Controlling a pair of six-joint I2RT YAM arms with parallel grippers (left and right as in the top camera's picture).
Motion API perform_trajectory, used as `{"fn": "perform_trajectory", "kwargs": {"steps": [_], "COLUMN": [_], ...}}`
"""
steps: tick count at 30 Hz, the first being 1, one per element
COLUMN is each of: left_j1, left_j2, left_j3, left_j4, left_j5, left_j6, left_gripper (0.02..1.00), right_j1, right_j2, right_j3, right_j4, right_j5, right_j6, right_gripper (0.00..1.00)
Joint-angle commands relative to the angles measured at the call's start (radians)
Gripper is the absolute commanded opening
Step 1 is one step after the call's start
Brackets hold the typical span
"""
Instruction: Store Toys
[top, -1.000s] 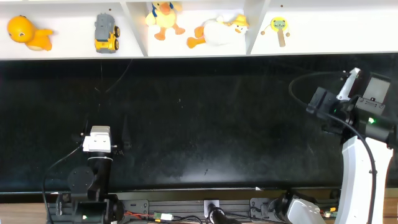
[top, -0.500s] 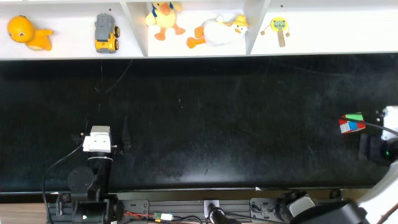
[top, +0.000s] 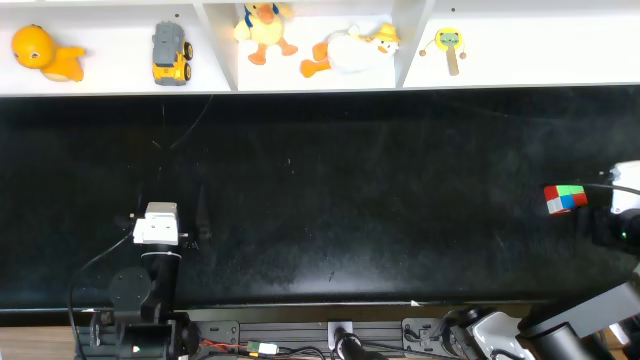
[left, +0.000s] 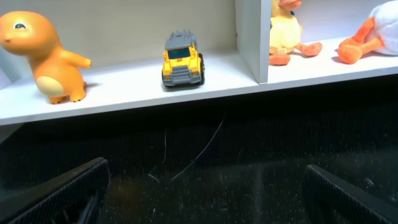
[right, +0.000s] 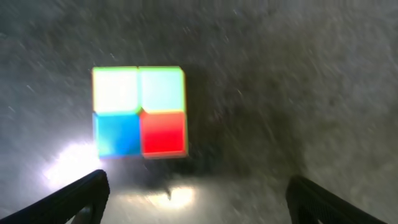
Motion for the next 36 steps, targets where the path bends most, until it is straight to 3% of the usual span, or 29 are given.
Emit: {"fn": "perform_trajectory", "kwargs": {"steps": [1, 10, 15, 32, 36], "left_j1": [-0.004, -0.004, -0.004, -0.004, -0.004], "left_j2": [-0.011, -0.011, -0.011, -0.011, -0.011], "left_j3": [0.0, 0.0, 0.0, 0.0, 0.0], "left_j4": [-0.005, -0.005, -0.005, -0.005, -0.005], "left_j5": [0.009, 0.009, 0.009, 0.009, 0.009], "left_j6": [-0.008, -0.008, -0.007, -0.008, -0.008], "left_gripper": [0.998, 0.998, 0.998, 0.998, 0.998], "right_j1": [0.057, 0.099, 0.103, 0.127, 0.139], "right_j2": [0.019, 0.037, 0.067, 0.122, 0.122], "right_j3": [-0.004, -0.004, -0.004, -0.013, -0.013], "right_j4": [-0.025, 0.002, -0.019, 0.0, 0.008], "right_j5": [-0.058, -0.031, 0.024, 0.024, 0.024], "right_j6": [0.083, 0.183, 0.192, 0.192, 0.192], "right_gripper": [0.932, 0.919, 0.915, 0.912, 0.761]}}
